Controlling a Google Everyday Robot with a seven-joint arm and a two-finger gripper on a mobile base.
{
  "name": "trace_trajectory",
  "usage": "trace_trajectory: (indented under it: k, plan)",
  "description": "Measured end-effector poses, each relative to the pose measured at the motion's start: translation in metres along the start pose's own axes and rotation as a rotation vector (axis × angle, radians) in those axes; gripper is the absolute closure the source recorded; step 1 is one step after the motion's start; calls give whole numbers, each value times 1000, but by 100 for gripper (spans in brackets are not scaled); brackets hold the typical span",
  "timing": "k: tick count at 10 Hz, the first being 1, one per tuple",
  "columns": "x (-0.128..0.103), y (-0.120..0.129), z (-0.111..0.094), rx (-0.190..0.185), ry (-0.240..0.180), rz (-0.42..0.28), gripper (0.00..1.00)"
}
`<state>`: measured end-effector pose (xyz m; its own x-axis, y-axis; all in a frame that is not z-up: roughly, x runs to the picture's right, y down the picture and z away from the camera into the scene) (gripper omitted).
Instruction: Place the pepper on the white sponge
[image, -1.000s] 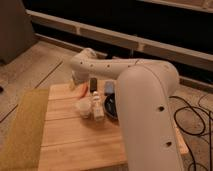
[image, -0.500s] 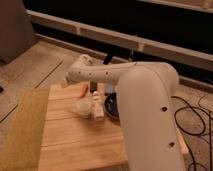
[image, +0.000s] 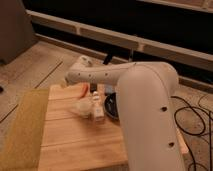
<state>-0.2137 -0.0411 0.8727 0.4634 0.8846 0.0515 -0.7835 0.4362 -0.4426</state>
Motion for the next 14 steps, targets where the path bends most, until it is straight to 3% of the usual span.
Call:
trace_trajectory:
  k: [5, 8, 12, 14]
  plan:
    - [49, -15, 20, 125, 111, 241, 35]
    - [70, -19, 28, 170, 162, 312, 35]
    - [83, -25, 44, 192, 206, 370, 35]
    - [68, -30, 53, 176, 176, 346, 35]
